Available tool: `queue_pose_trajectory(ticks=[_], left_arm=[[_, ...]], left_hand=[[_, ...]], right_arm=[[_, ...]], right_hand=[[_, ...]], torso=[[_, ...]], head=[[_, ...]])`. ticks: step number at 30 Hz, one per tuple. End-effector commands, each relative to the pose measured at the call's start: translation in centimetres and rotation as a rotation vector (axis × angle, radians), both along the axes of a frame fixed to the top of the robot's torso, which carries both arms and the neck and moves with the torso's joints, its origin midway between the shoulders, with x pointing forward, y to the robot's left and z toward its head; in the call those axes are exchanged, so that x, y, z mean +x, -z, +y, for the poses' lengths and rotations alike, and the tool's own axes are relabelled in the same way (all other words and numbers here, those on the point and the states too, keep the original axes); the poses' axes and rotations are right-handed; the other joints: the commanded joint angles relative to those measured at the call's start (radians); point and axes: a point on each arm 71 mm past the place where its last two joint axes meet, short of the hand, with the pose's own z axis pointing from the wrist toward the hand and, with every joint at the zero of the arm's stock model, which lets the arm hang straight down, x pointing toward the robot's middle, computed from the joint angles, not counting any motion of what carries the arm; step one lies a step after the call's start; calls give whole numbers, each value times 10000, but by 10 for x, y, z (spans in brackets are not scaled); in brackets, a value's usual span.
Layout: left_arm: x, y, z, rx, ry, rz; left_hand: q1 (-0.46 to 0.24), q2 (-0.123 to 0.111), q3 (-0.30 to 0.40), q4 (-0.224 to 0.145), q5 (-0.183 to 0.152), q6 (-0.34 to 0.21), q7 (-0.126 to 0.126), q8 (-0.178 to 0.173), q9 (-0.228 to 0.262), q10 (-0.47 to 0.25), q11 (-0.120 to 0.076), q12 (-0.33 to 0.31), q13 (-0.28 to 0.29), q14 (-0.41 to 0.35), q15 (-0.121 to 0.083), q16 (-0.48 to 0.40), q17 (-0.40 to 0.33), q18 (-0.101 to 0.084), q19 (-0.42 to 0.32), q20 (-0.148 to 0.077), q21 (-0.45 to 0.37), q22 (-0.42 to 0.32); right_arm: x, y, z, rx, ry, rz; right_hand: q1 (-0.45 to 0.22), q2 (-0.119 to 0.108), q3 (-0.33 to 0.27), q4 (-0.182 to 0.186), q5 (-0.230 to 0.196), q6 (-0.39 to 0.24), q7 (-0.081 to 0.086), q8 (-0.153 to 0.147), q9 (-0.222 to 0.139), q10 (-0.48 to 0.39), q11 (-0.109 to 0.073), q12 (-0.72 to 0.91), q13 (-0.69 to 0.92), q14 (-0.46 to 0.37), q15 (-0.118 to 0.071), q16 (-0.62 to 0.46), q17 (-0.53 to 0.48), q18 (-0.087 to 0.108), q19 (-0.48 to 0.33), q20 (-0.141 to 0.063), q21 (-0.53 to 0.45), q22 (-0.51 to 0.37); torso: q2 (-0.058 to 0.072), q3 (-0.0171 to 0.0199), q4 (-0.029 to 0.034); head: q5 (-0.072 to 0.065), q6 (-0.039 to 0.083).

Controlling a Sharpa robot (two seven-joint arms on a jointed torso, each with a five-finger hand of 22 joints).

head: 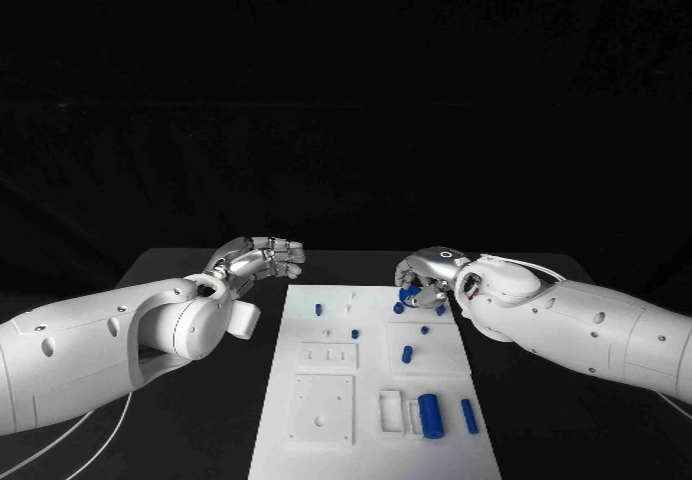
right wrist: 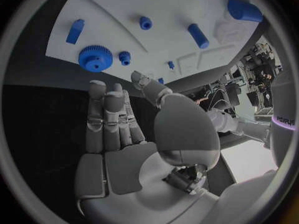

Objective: Assemble the parts on the task board

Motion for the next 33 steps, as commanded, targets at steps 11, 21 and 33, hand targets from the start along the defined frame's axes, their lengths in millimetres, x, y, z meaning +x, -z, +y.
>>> queue_pose_trajectory(ticks=[11, 21, 33], left_arm=[[-3, -4, -8, -125, 373, -144], [-4, -4, -7, -127, 376, -114], [-4, -5, -6, -124, 369, -117]], left_hand=[[-155, 12, 11, -62, 4, 55, 41, -72, -19, 8, 48, -84, -27, 10, -15, 1, 23, -156, -3, -67, 36, 179], [-175, 4, 12, -67, 1, 55, 44, -82, -22, 2, 52, -104, -32, 5, -15, -3, 26, -160, -8, -69, 36, 179], [-185, 3, 14, -68, 0, 57, 45, -86, -24, 2, 54, -114, -34, 5, -15, -4, 29, -162, -9, -71, 36, 179]], right_arm=[[0, 9, 4, -911, -42, -31], [-1, 15, 4, -1030, -66, 159], [-2, 18, 7, -1104, -110, 261]], right_hand=[[-66, -76, 481, 70, -595, 159, 46, -25, 2, -175, 2, 39, -37, -136, 38, 220, -116, 464, 34, -81, 173, 220], [-164, -9, 677, 66, -600, 416, -52, 75, 67, 233, -131, 171, 80, -159, -90, 316, -211, 464, 21, -83, 255, 214], [-300, 91, 832, 99, -631, 624, -137, 152, 134, 551, -244, 253, 212, -179, -200, 369, -306, 464, 35, -86, 329, 212]], torso=[[327, 17, 50], [432, 23, 38], [530, 10, 33]], head=[[-8, 65], [14, 92], [39, 125]])
